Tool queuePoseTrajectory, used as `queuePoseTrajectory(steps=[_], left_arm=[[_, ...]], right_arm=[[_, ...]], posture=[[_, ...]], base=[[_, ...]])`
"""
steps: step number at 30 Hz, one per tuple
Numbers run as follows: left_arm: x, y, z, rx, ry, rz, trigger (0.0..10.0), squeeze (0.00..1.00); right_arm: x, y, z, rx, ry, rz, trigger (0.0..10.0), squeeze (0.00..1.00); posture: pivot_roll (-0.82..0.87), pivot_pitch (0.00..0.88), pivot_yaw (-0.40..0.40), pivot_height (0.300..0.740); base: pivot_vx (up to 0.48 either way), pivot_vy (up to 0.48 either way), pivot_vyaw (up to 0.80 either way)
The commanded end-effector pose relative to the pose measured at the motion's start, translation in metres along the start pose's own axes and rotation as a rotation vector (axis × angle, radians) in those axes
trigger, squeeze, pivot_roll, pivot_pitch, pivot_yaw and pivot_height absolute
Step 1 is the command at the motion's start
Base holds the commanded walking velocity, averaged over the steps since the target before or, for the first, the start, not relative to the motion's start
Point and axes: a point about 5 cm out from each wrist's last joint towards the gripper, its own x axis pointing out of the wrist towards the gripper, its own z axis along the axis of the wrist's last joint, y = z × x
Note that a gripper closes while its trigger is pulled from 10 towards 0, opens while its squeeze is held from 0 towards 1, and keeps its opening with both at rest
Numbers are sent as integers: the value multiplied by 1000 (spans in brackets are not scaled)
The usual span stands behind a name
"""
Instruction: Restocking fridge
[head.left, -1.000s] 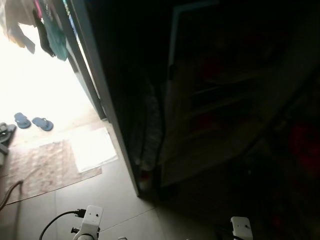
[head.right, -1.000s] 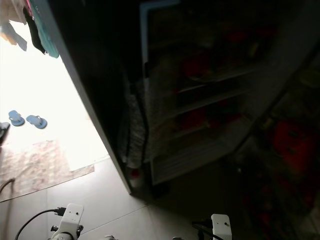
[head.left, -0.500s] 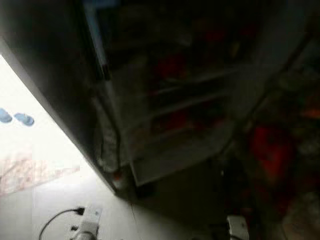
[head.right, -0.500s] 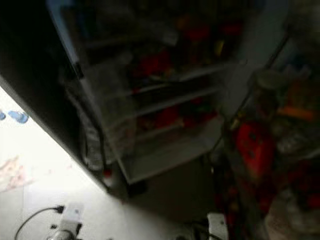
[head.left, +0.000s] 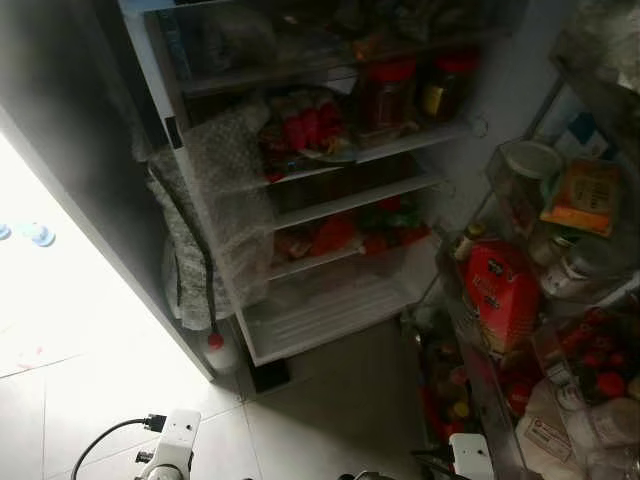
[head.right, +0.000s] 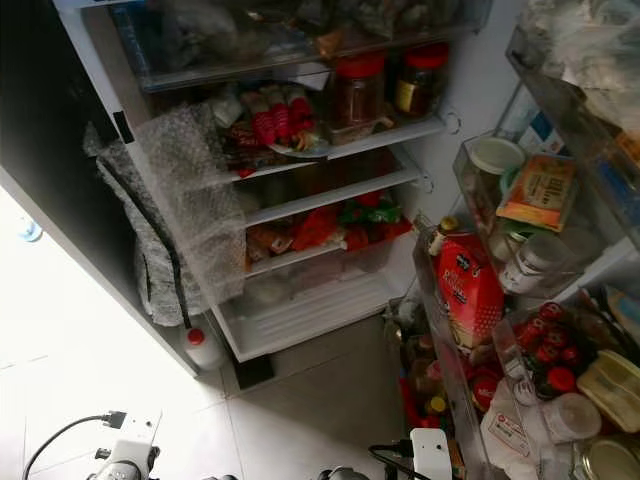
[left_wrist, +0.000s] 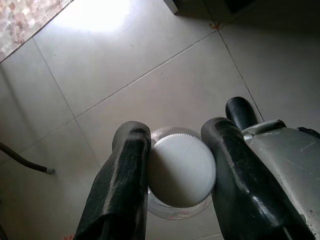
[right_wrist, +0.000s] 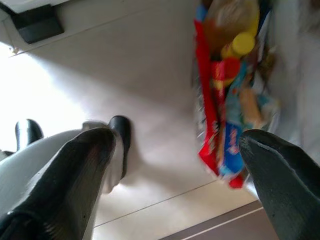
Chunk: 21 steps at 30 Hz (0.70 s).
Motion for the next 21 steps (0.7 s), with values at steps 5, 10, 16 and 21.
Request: queuePoseTrajectory(steps=[5, 10, 16, 21], left_arm=[[-1, 1, -8, -8, 28, -8, 10000, 0], [-1, 1, -8, -12, 29, -9, 10000, 0], [-1, 1, -8, -15, 29, -7, 10000, 0], [-1, 1, -8, -14, 29, -8, 10000, 0]], right_arm=[[0, -8, 3, -72, -21, -64, 10000, 0], [0, -11, 5, -114, -20, -102, 10000, 0], [-1, -13, 2, -137, -7, -128, 10000, 0], [-2, -17, -3, -160, 13, -159, 10000, 0]], posture=[[-131, 169, -29, 740], [-127, 169, -30, 740], [-126, 171, -29, 740], [-130, 170, -28, 740]], base=[[0, 0, 0], [0, 0, 0], [0, 0, 0], [0, 0, 0]])
